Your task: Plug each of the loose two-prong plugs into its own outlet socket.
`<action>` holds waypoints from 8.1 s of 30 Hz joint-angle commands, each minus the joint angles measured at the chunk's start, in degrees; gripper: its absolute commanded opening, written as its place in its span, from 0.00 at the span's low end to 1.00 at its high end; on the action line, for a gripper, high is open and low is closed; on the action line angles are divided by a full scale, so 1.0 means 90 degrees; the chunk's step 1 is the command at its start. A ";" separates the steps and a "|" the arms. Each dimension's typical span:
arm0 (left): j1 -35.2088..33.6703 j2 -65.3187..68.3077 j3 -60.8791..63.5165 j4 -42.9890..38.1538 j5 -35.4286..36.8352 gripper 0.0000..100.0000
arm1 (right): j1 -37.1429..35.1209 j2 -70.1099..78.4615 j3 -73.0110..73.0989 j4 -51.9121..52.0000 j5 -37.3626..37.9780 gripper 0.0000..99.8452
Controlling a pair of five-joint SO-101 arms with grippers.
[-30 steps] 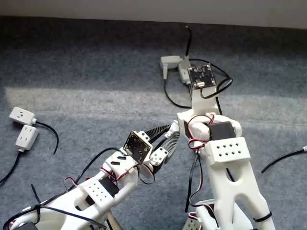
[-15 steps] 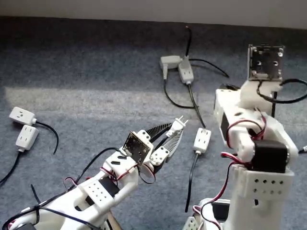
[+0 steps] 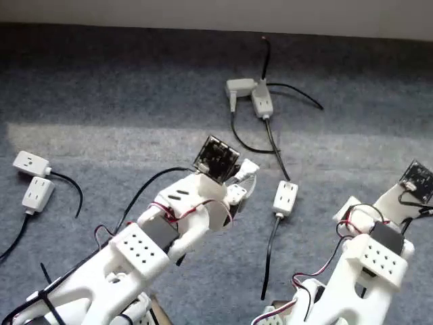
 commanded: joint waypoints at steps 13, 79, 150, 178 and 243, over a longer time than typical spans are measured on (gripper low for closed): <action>0.0093 0.4107 -0.6735 0.4962 0.0215 0.01 | -0.0493 -0.0093 0.1197 -0.1773 -0.0078 0.01; 0.1226 0.9617 -1.2801 0.7951 0.2422 0.01 | 0.3551 -0.0103 0.1656 -0.1695 0.1651 0.01; 0.1021 0.9998 -1.3250 0.8430 0.2950 0.01 | 0.3209 -0.0103 0.1802 -0.1714 0.1680 0.01; 0.1206 0.9998 -1.3260 0.8225 0.2911 0.01 | 0.3209 -0.0103 0.1802 -0.1714 0.1680 0.01; 0.1089 1.0505 -1.3915 0.9485 0.2305 0.01 | 0.3209 -0.0103 0.1802 -0.1714 0.1680 0.01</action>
